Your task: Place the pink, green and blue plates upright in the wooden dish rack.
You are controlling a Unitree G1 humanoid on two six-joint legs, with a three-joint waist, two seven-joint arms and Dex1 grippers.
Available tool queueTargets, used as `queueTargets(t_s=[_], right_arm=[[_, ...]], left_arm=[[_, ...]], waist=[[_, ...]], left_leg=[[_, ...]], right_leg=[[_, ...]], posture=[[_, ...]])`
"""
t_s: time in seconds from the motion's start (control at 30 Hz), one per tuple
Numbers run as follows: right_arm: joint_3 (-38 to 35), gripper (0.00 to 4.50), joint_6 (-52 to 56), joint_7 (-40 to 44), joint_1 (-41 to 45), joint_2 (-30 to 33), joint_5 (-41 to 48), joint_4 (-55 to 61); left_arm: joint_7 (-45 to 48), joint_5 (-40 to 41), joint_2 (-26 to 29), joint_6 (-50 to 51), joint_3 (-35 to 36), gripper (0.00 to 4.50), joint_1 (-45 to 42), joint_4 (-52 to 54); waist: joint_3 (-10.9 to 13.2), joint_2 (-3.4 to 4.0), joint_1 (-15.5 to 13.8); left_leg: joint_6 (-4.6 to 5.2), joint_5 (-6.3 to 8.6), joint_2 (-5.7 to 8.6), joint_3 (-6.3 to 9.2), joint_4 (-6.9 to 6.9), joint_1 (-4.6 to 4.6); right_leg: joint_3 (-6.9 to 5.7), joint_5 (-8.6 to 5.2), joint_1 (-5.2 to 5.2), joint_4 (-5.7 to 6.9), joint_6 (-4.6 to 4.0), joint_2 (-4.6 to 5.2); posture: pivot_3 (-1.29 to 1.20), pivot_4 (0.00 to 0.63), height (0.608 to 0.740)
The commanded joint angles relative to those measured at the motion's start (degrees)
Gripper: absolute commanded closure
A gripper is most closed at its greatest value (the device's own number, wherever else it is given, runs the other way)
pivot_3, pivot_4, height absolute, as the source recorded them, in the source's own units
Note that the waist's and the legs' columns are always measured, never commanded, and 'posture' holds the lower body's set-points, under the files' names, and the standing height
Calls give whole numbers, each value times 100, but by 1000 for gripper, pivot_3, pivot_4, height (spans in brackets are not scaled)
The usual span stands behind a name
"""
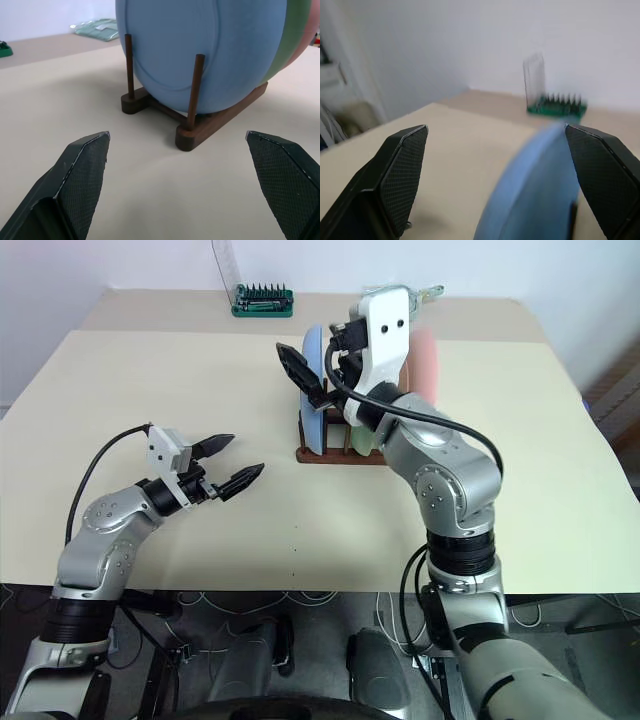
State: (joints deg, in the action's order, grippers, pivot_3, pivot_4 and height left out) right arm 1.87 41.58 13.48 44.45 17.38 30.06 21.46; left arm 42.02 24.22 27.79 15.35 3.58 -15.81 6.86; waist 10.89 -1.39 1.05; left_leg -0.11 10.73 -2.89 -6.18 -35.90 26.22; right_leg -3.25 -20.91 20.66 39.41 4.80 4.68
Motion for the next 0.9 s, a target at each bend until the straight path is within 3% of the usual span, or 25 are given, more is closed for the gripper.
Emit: queueTargets(t_s=[0.03,0.1,0.23,0.4,0.57,0.7,0.9], right_arm=[[-243,38,-450,691,-68,659,-111,666],[-675,38,-495,1074,-409,1058,177,940],[-1846,38,-651,1969,-1969,2116,386,1379],[-3094,38,-727,2597,-3915,2373,793,1466],[-3072,38,-1243,2773,-5053,2254,256,1088],[-2788,38,-1931,2702,-5104,2053,-282,349],[-2516,38,-2323,2767,-4974,1915,-408,-163]], left_arm=[[-18,-61,-42,-170,56,0,1,60],[-38,-121,-48,-220,65,0,8,-8],[17,-291,11,-419,97,0,47,-335],[201,-572,89,-808,2,0,-5,-1004],[332,-665,72,-1061,37,0,-107,-1514],[506,-665,233,-1171,123,0,-49,-1660],[543,-698,432,-1242,235,0,130,-1750]], waist=[[0,0,-9],[-1,-1,-46],[-1,-3,-68],[-5,4,-28],[-8,11,7],[-8,11,-4],[-8,12,-19]], left_leg=[[1,1,0,0,-1,1],[4,2,0,1,-1,2],[21,13,3,2,-6,3],[44,26,2,2,-4,-2],[45,27,-3,0,-1,-37],[44,27,-2,0,-3,-41],[25,16,-1,-1,0,-41]], right_leg=[[0,0,0,-1,0,0],[0,0,-4,-7,0,1],[-4,0,-21,-29,1,7],[-5,1,-23,-27,2,5],[-1,2,-41,-18,-1,0],[0,2,-45,-18,-1,1],[0,2,-44,-19,-1,2]], posture=[[0,150,732],[0,150,732],[0,150,732],[0,150,732],[0,150,732],[0,150,732],[0,150,732]])
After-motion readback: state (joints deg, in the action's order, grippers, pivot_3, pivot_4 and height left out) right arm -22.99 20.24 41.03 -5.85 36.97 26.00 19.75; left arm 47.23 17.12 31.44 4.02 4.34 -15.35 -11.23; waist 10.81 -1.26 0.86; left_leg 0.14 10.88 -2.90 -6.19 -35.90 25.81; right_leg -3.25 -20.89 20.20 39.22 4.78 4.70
